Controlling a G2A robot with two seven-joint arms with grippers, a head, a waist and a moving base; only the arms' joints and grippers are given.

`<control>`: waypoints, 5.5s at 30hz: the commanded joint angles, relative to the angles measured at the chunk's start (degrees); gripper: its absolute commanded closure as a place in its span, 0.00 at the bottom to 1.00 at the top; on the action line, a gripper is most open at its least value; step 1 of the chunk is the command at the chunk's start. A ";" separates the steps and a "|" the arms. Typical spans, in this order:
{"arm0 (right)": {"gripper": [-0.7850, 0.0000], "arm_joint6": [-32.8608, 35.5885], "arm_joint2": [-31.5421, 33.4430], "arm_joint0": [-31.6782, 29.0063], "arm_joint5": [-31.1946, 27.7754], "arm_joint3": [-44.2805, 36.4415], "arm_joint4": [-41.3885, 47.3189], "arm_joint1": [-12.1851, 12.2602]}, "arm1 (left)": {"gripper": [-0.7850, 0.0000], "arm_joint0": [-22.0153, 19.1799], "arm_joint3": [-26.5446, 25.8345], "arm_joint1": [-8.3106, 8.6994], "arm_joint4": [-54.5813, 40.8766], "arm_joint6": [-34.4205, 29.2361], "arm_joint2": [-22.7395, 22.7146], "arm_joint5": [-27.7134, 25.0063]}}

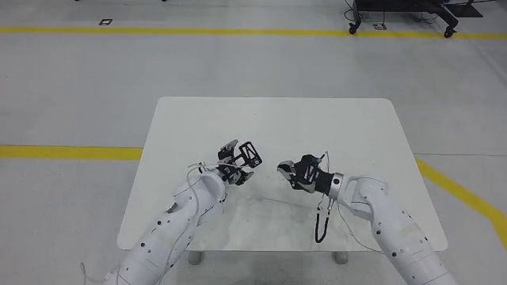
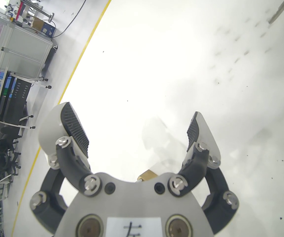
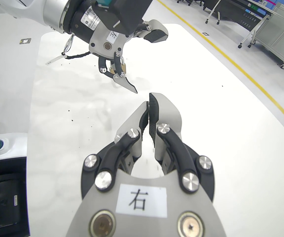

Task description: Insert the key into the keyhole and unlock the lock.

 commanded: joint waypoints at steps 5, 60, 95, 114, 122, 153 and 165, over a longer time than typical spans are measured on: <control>1.00 0.04 -0.05 0.05 -0.01 0.05 -0.04 -0.01 | 0.00 -0.05 0.13 -0.01 0.02 0.01 0.07 -0.02; 1.00 29.22 -5.61 13.61 -5.18 8.56 72.08 -0.58 | 0.50 -17.25 27.14 1.60 -121.84 -19.19 1.96 -40.09; 1.00 29.48 -3.69 12.14 -4.62 6.06 69.77 -0.03 | 1.00 -19.79 32.82 -2.70 -117.54 -19.18 4.31 -40.09; 1.00 38.54 -2.31 11.28 -3.58 5.01 72.24 1.33 | 1.00 -20.98 34.68 -2.44 -118.71 -19.19 4.15 -40.09; 1.00 39.80 -2.28 10.69 -3.47 4.47 72.64 1.70 | 0.53 -20.99 34.90 -2.29 -117.95 -19.18 4.07 -40.09; 1.00 35.26 4.73 6.96 -7.58 5.21 78.35 3.56 | 0.00 17.66 -19.79 7.09 -34.30 -22.19 -18.72 5.59; 1.00 35.26 4.73 6.96 -7.58 5.21 78.35 3.56 | 0.18 10.69 -10.25 5.65 -32.68 -22.29 -12.37 11.91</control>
